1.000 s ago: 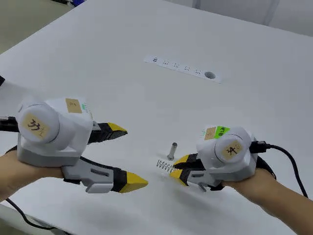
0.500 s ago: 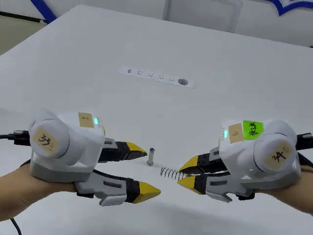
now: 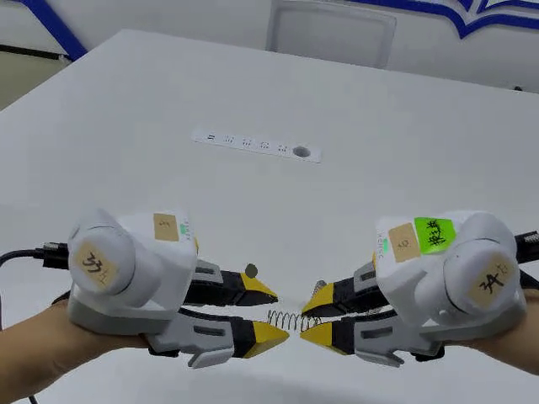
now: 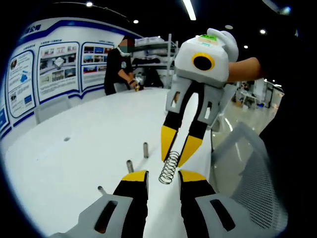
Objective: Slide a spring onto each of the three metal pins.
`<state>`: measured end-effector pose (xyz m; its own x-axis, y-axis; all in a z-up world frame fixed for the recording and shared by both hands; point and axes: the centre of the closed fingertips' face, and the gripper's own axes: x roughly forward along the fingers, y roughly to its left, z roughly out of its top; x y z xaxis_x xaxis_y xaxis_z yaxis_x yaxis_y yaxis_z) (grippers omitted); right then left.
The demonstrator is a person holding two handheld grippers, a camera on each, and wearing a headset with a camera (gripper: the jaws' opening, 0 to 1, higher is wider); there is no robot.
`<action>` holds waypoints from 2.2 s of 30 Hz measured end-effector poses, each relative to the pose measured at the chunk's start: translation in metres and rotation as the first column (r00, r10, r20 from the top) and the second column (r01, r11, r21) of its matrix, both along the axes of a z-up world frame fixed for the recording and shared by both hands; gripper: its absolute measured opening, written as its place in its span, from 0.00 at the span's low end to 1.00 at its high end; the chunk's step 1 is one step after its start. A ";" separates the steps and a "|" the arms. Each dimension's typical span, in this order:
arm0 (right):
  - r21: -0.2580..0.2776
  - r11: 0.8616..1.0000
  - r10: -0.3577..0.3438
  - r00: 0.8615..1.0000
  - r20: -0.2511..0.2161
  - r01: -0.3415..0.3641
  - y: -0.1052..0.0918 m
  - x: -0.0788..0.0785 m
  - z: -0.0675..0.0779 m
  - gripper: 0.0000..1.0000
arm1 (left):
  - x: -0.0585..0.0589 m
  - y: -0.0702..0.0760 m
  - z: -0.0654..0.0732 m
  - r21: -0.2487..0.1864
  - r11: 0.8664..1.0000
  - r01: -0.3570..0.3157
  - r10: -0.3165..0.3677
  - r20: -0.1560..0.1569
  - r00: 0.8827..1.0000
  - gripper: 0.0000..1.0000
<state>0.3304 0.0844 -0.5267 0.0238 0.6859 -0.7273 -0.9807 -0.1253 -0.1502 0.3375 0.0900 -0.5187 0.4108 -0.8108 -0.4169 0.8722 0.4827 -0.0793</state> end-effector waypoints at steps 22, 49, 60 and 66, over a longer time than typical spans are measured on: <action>0.037 0.996 0.083 0.997 0.013 -0.083 0.006 -0.011 0.007 0.11 | -0.017 -0.002 0.004 0.057 0.992 0.115 -0.120 0.101 0.988 0.09; 0.151 0.988 0.053 0.993 -0.104 -0.037 0.006 -0.008 0.028 0.12 | -0.012 -0.002 0.008 0.053 0.990 0.129 -0.134 0.104 0.985 0.09; 0.252 0.968 0.033 0.984 -0.176 0.013 0.021 -0.012 0.043 0.12 | -0.012 0.002 0.005 0.073 0.990 0.122 -0.129 0.103 0.986 0.09; 0.298 0.954 0.027 0.980 -0.199 0.034 0.031 -0.012 0.053 0.12 | -0.010 0.001 0.007 0.066 0.991 0.118 -0.124 0.109 0.986 0.09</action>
